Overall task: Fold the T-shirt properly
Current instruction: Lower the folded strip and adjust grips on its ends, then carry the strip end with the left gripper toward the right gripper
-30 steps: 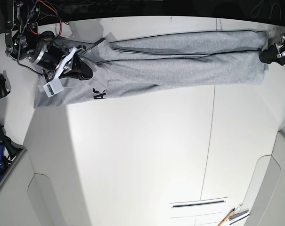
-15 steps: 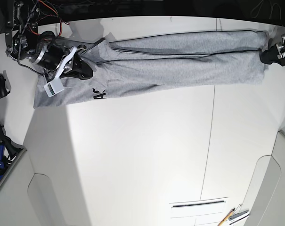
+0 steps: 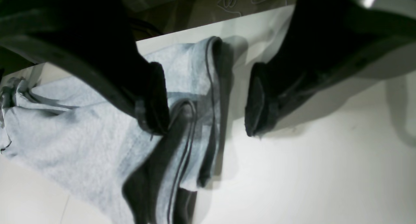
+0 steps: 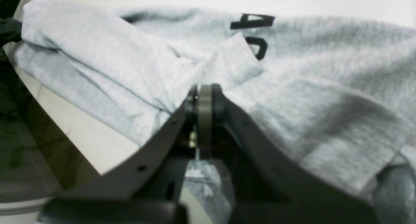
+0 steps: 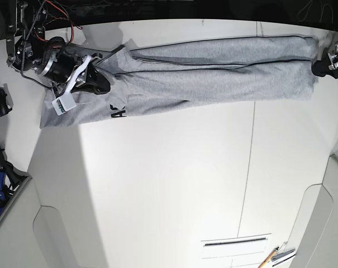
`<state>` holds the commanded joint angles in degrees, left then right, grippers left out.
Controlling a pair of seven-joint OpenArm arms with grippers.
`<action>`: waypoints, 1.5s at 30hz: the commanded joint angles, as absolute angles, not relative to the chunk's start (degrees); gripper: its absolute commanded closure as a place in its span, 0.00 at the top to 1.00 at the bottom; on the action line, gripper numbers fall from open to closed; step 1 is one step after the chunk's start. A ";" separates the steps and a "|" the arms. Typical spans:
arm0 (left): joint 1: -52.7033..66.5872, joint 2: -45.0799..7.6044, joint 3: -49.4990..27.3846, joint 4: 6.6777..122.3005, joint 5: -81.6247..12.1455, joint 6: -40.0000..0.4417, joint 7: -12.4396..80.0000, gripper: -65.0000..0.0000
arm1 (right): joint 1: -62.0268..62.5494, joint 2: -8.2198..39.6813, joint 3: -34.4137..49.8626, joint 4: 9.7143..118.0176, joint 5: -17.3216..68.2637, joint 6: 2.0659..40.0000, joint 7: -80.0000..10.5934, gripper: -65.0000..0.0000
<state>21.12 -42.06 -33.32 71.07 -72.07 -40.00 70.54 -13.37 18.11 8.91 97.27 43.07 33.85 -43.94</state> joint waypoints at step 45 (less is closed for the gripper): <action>20.95 -39.70 -33.32 71.09 -74.67 -40.00 72.18 0.00 | -12.75 18.11 9.87 98.21 48.99 33.85 -47.92 0.00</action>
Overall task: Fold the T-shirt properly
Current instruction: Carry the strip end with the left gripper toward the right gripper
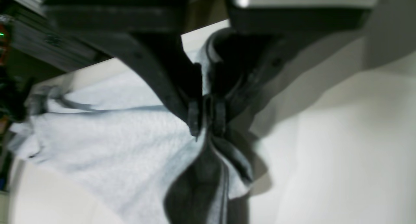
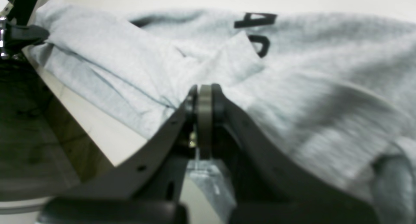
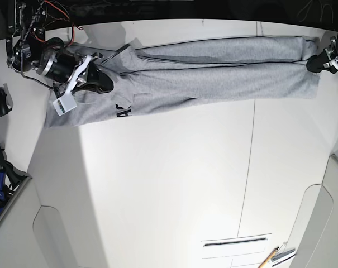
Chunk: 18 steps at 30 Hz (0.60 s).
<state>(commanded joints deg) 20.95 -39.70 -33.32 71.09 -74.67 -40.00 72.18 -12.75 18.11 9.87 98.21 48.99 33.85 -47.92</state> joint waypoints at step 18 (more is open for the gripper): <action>16.19 -46.15 -37.52 72.29 -73.43 -40.00 72.03 0.00 | -12.91 18.11 18.33 102.06 50.54 33.87 -51.33 0.00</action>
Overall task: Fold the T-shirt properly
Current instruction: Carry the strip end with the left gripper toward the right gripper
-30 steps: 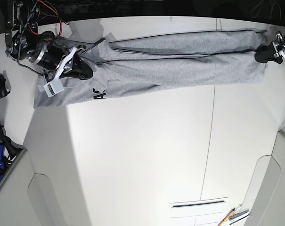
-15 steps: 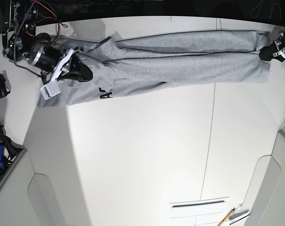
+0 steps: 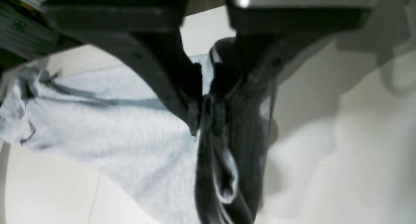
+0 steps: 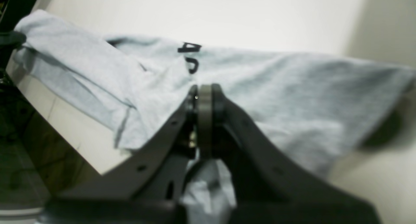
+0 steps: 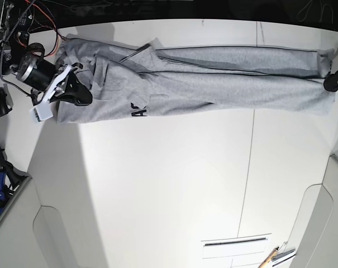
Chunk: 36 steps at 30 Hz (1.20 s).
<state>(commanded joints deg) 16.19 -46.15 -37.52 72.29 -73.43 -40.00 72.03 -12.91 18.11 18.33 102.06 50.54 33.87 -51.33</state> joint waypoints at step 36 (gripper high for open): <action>18.72 -32.38 -13.15 111.79 -62.15 -40.00 67.40 0.00 | -12.91 18.11 18.37 102.06 49.98 33.85 -51.29 0.00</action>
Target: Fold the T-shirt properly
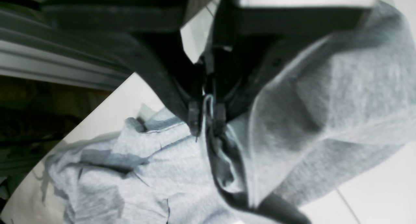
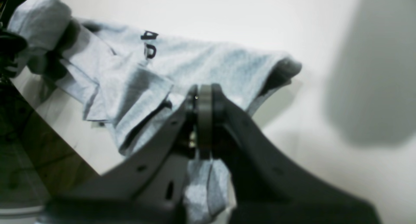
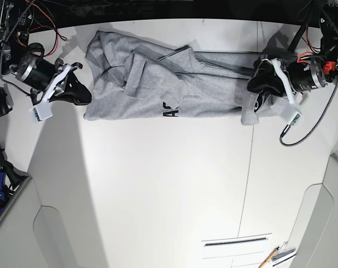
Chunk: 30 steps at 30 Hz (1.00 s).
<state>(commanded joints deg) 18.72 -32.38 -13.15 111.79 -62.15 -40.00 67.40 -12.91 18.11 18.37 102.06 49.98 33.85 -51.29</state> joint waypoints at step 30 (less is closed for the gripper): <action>16.99 -32.10 -13.91 115.87 -65.58 -40.00 63.40 0.60 | -12.86 18.11 23.14 102.06 49.95 33.85 -49.87 0.00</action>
<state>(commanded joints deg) 16.99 -32.10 -13.91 115.87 -65.58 -40.00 63.40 -12.86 18.11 23.14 102.06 49.95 33.85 -49.87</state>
